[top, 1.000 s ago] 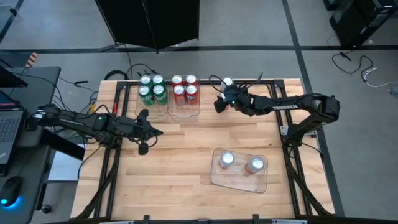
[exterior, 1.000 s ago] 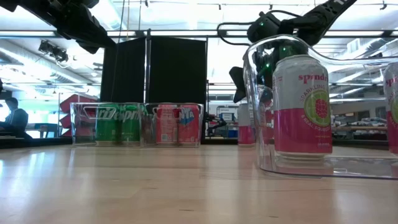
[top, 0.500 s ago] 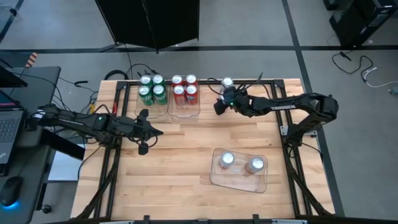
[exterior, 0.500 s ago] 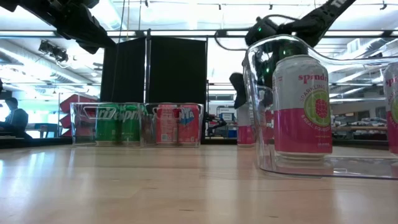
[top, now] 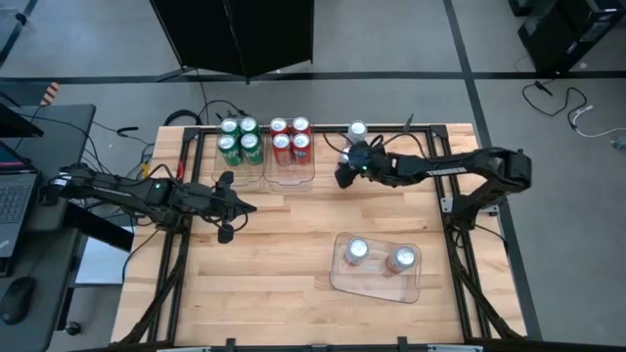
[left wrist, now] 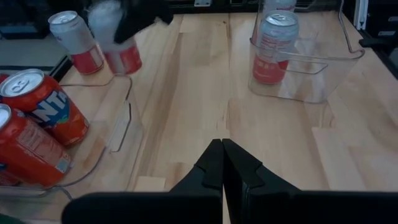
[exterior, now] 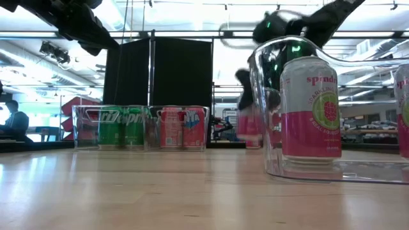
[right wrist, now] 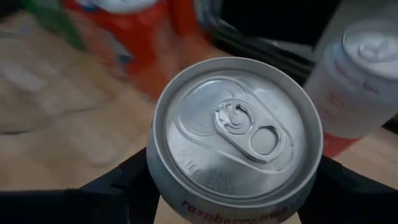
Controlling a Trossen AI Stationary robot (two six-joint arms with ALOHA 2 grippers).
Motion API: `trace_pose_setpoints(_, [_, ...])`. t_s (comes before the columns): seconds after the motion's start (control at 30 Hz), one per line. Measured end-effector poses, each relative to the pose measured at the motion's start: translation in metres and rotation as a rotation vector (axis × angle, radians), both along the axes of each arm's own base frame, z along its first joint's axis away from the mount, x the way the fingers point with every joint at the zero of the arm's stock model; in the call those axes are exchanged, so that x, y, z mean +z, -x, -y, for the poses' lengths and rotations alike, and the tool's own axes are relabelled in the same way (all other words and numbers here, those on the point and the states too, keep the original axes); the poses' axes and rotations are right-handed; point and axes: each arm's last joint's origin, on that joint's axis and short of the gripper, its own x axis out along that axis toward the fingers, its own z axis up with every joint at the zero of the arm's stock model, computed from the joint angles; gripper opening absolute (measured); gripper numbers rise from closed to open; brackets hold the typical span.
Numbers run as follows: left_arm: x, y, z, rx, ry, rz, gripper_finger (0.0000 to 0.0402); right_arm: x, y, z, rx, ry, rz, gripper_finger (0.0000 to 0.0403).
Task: Sort soda cans
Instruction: Put the bottom pink and white soda can into the bottom right transparent bin
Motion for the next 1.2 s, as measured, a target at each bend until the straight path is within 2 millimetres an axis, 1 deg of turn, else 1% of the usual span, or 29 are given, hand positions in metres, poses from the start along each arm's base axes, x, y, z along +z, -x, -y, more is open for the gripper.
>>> trace_pose_setpoints(0.1, [0.0,0.0,-0.001,0.022,0.003,0.003,0.0,0.021,0.006,-0.023,0.044,0.026,0.031,0.0274])
trace_pose_setpoints(0.2, [0.0,0.0,-0.001,0.031,-0.006,0.007,0.0,0.044,0.016,-0.054,0.086,0.024,0.068,0.0274])
trace_pose_setpoints(0.33, [0.003,-0.001,-0.001,0.032,-0.008,0.035,0.0,0.079,0.029,-0.101,0.146,-0.007,0.104,0.0274])
trace_pose_setpoints(0.47, [0.004,-0.002,-0.001,0.022,-0.027,0.047,0.0,0.112,0.04,-0.15,0.231,-0.053,0.1,0.0274])
trace_pose_setpoints(0.53, [0.005,-0.002,-0.001,0.02,-0.03,0.051,0.0,0.125,0.043,-0.174,0.274,-0.073,0.087,0.0274])
trace_pose_setpoints(0.6, [0.005,-0.002,-0.001,0.019,-0.031,0.052,0.0,0.133,0.045,-0.197,0.321,-0.085,0.048,0.0274])
trace_pose_setpoints(0.7, [0.005,-0.002,-0.001,0.018,-0.034,0.051,0.0,0.139,0.048,-0.229,0.382,-0.098,-0.015,0.0274])
trace_pose_setpoints(0.77, [0.005,-0.002,-0.001,0.012,-0.047,0.049,0.0,0.142,0.052,-0.248,0.394,-0.122,-0.03,0.0274])
trace_pose_setpoints(0.83, [0.005,-0.002,-0.001,0.01,-0.049,0.049,0.0,0.139,0.058,-0.264,0.388,-0.143,-0.054,0.0274])
trace_pose_setpoints(0.93, [0.005,-0.002,-0.001,0.01,-0.05,0.048,0.0,0.13,0.07,-0.287,0.364,-0.19,-0.067,0.0274])
trace_pose_setpoints(1.07, [0.005,-0.002,-0.001,0.011,-0.049,0.048,0.0,0.118,0.09,-0.308,0.271,-0.264,-0.082,0.0274])
trace_pose_setpoints(1.2, [0.004,-0.002,-0.001,0.012,-0.047,0.048,0.0,0.102,0.107,-0.322,0.167,-0.284,-0.133,0.0274])
